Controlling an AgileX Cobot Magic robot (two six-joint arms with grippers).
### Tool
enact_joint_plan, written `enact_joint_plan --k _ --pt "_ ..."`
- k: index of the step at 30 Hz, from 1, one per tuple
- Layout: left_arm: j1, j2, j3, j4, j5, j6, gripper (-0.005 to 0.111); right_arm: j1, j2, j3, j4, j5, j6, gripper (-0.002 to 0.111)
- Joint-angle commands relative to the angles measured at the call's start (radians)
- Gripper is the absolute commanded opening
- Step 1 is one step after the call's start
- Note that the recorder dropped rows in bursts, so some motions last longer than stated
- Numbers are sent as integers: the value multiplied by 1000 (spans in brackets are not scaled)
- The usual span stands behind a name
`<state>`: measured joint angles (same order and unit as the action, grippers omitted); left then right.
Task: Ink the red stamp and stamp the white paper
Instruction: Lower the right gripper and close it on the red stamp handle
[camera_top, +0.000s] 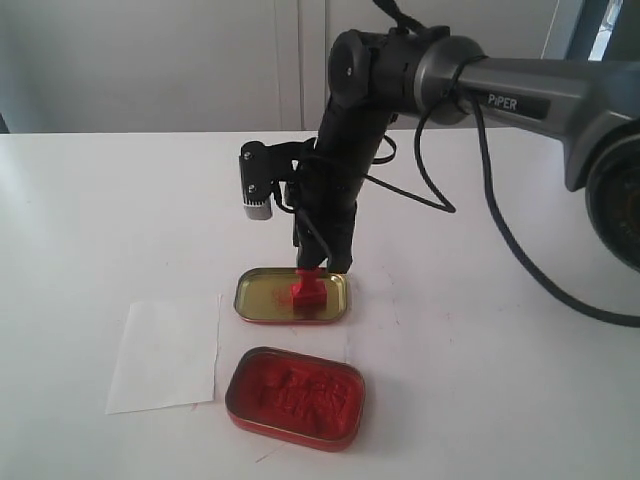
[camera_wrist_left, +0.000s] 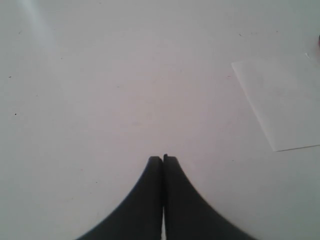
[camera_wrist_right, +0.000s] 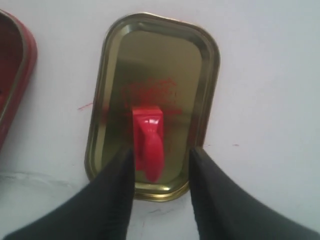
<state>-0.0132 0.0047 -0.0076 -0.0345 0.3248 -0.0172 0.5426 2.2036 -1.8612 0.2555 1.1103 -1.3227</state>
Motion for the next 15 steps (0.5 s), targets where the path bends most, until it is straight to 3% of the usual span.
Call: enact_joint_plan --k 1,15 --pt "2 -5 8 -2 8 -4 0 11 16 -2 -4 -35 -17 36" --pt "2 -5 8 -2 8 -4 0 15 69 0 -54 -35 -15 36"
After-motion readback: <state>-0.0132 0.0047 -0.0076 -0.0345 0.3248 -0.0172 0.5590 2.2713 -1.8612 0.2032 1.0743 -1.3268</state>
